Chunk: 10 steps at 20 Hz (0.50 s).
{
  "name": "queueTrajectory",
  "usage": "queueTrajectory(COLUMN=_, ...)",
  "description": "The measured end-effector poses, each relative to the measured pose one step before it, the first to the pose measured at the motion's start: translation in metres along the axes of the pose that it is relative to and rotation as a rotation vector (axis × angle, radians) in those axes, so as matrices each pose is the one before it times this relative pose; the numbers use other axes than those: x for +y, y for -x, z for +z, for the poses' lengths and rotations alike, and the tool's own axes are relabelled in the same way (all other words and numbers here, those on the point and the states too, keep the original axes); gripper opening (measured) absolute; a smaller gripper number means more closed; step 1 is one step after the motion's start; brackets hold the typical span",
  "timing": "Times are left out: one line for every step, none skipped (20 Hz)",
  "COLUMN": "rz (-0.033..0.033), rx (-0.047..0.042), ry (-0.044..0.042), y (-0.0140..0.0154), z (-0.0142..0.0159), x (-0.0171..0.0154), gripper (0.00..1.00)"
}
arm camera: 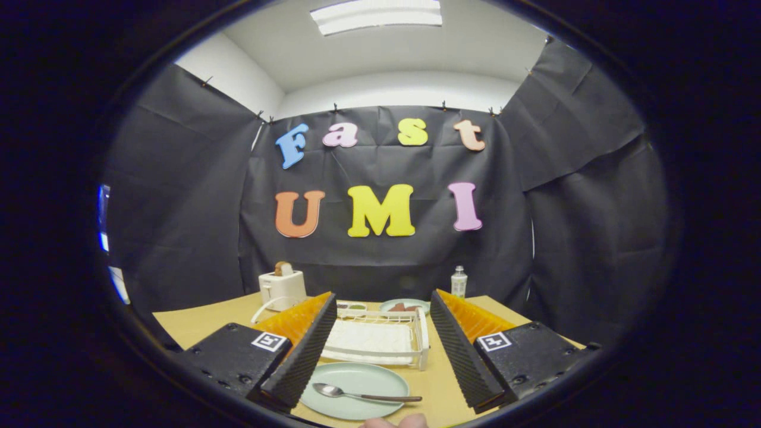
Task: Take the plate from the dish rack, then take the spoon from the basket and place it into the plate.
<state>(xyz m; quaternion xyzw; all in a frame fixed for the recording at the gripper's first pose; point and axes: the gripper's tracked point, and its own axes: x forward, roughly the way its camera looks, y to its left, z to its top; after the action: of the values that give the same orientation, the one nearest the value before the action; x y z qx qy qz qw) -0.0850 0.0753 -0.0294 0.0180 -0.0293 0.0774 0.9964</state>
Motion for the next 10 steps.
queueTrajectory(rz=0.00849, rx=0.00013, ry=-0.00067, y=0.00129, z=-0.00034, x=0.00305, gripper=1.00)
queueTrajectory(rz=0.01342, rx=0.00262, ry=0.00009, y=0.00056, z=-0.00056, x=0.00174, gripper=1.00)
queueTrajectory(rz=0.00716, rx=0.00781, ry=-0.00056, y=-0.00192, z=-0.00289, x=-0.00170, gripper=1.00)
queueTrajectory(rz=-0.00401, rx=0.01566, ry=-0.00819, y=-0.00071, z=-0.00424, x=-0.00290, gripper=1.00)
queueTrajectory(rz=0.00283, rx=0.00849, ry=-0.01137, y=0.00008, z=-0.00342, x=-0.00080, gripper=1.00)
queueTrajectory(rz=0.00399, rx=0.00429, ry=-0.01100, y=-0.00096, z=-0.00081, x=0.00128, gripper=1.00)
queueTrajectory(rz=0.00066, rx=0.00724, ry=-0.00240, y=-0.00074, z=-0.00334, x=-0.00039, gripper=1.00)
queueTrajectory(rz=-0.00119, rx=0.00363, ry=-0.00017, y=-0.00092, z=-0.00113, x=-0.00051, gripper=1.00)
queueTrajectory(rz=-0.00169, rx=0.00030, ry=0.00326, y=-0.00013, z=-0.00030, x=-0.00105, gripper=1.00)
queueTrajectory(rz=0.00068, rx=-0.00381, ry=0.00530, y=-0.00017, z=0.00133, x=0.00066, gripper=1.00)
